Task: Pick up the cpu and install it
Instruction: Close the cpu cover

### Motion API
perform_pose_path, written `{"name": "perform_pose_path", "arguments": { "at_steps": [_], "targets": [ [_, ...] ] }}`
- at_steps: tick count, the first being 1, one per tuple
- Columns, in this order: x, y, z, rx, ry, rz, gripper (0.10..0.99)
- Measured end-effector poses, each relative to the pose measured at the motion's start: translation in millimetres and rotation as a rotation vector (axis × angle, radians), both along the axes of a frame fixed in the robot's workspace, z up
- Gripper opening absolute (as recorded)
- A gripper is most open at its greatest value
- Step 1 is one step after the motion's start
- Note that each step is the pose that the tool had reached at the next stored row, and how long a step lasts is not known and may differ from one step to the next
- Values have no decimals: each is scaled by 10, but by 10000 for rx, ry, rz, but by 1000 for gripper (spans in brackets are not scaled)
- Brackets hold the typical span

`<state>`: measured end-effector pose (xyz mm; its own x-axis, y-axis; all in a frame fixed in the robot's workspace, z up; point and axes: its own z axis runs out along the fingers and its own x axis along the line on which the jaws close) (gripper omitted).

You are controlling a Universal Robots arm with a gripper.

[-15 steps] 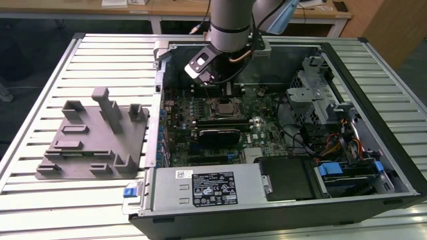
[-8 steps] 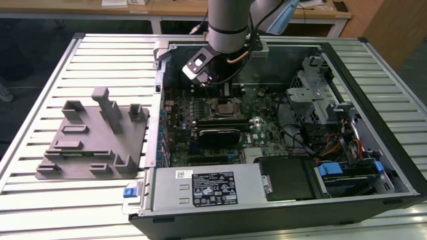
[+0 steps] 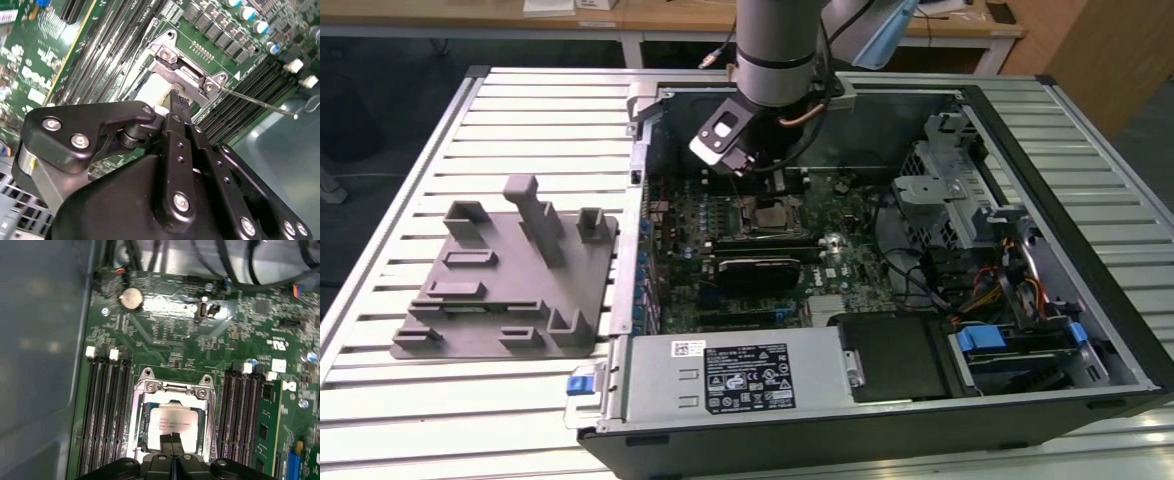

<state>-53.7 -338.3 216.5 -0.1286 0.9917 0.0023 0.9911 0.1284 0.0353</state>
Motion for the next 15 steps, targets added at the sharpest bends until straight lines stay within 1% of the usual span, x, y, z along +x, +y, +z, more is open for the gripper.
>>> {"name": "perform_pose_path", "arguments": {
  "at_steps": [15],
  "targets": [
    [0, 0, -4, -1, 0, 2725, 106]
  ]
}}
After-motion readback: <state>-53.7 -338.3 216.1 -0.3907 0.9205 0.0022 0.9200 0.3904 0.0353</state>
